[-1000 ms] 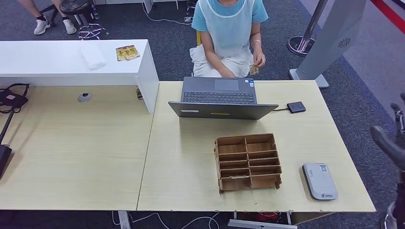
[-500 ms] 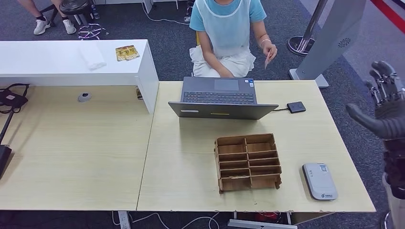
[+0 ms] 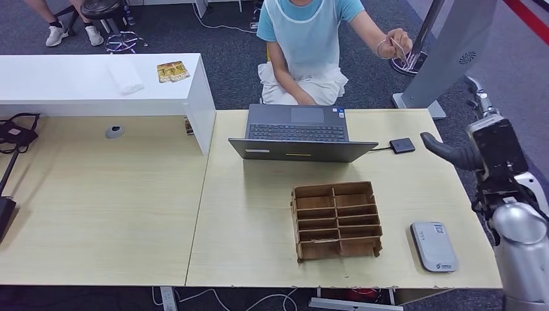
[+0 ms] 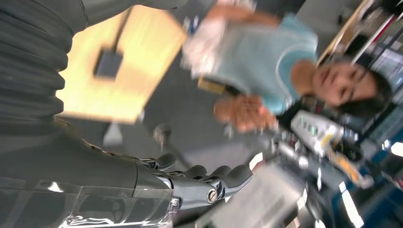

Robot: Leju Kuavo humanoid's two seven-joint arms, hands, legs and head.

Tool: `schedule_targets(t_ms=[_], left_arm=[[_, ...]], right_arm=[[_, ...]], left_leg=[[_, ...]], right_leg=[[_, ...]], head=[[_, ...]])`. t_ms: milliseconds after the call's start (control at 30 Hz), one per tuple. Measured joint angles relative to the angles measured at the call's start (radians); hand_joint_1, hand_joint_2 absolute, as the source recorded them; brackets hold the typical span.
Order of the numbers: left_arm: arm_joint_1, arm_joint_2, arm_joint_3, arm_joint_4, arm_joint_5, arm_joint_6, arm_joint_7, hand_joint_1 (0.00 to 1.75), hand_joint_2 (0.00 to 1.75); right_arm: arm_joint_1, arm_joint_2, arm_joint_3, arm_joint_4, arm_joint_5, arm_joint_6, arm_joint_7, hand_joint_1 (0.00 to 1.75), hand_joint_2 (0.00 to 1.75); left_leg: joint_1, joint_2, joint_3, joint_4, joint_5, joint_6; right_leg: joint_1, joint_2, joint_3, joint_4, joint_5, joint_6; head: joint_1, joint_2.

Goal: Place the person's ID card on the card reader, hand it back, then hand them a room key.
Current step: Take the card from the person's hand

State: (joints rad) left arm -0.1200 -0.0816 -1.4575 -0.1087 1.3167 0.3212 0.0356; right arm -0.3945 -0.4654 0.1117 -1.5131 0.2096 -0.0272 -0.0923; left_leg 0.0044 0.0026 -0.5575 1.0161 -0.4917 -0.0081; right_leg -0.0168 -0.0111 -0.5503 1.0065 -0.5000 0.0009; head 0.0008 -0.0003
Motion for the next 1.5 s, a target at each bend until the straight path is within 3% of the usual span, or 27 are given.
schedule_targets(t_ms=[267,567,933,967,1067,1100,1133,1500], left_arm=[[-0.002,0.0,-0.021,0.0,-0.04,-0.002,0.009,0.0,0.0],[-0.009,-0.001,-0.051,0.0,-0.079,-0.003,0.022,0.0,0.0],[-0.023,-0.006,-0.068,0.0,-0.106,-0.005,0.037,0.0,0.0],[-0.024,-0.006,-0.068,0.0,-0.107,-0.005,0.037,0.0,0.0],[-0.025,-0.009,-0.068,0.0,-0.107,-0.005,0.037,0.0,0.0],[-0.025,-0.009,-0.068,0.0,-0.107,-0.005,0.037,0.0,0.0],[-0.025,-0.01,-0.068,0.0,-0.108,-0.005,0.038,0.0,0.0],[-0.025,-0.011,-0.068,0.0,-0.122,-0.005,0.042,0.0,0.0]], right_arm=[[-0.09,0.016,0.098,-0.003,0.537,-0.241,0.065,0.0,1.75],[-0.216,0.022,0.194,0.113,0.934,-0.315,0.152,0.0,1.75],[-0.329,0.022,0.288,0.329,1.084,-0.304,0.174,0.01,1.75],[-0.338,0.022,0.297,0.347,1.097,-0.302,0.176,0.17,1.75],[-0.364,0.022,0.324,0.4,1.121,-0.301,0.186,1.4,1.75],[-0.37,0.022,0.33,0.414,1.123,-0.301,0.189,1.68,1.75],[-0.374,0.021,0.335,0.427,1.124,-0.301,0.193,1.75,1.75],[-0.384,0.004,0.348,0.489,1.105,-0.319,0.208,1.75,1.75]], left_leg=[[0.0,0.0,0.0,0.0,0.001,0.0],[0.0,0.0,0.0,0.0,0.001,0.0],[0.0,-0.001,0.0,0.001,0.001,0.0],[0.0,-0.001,0.0,0.001,0.001,0.0],[0.0,-0.001,0.0,0.001,0.001,0.0],[0.0,-0.001,0.0,0.001,0.001,0.0],[0.0,-0.001,0.0,0.001,0.001,0.0],[0.0,-0.001,0.0,0.001,0.001,0.0]], right_leg=[[0.0,0.0,0.0,0.0,0.0,0.0],[0.0,0.0,0.0,0.0,0.0,0.0],[0.0,0.0,0.0,0.0,0.0,0.0],[0.0,0.0,0.0,0.0,0.0,0.0],[0.0,0.0,0.0,0.0,0.0,0.0],[0.0,0.0,0.0,0.0,0.0,0.0],[0.0,0.0,0.0,0.0,0.0,0.0],[0.0,0.0,-0.001,0.0,0.0,0.0]], head=[[0.0,0.0],[0.0,0.0],[0.0,0.0],[0.0,0.0],[0.0,0.0],[0.0,0.0],[0.0,0.0],[0.0,0.0]])
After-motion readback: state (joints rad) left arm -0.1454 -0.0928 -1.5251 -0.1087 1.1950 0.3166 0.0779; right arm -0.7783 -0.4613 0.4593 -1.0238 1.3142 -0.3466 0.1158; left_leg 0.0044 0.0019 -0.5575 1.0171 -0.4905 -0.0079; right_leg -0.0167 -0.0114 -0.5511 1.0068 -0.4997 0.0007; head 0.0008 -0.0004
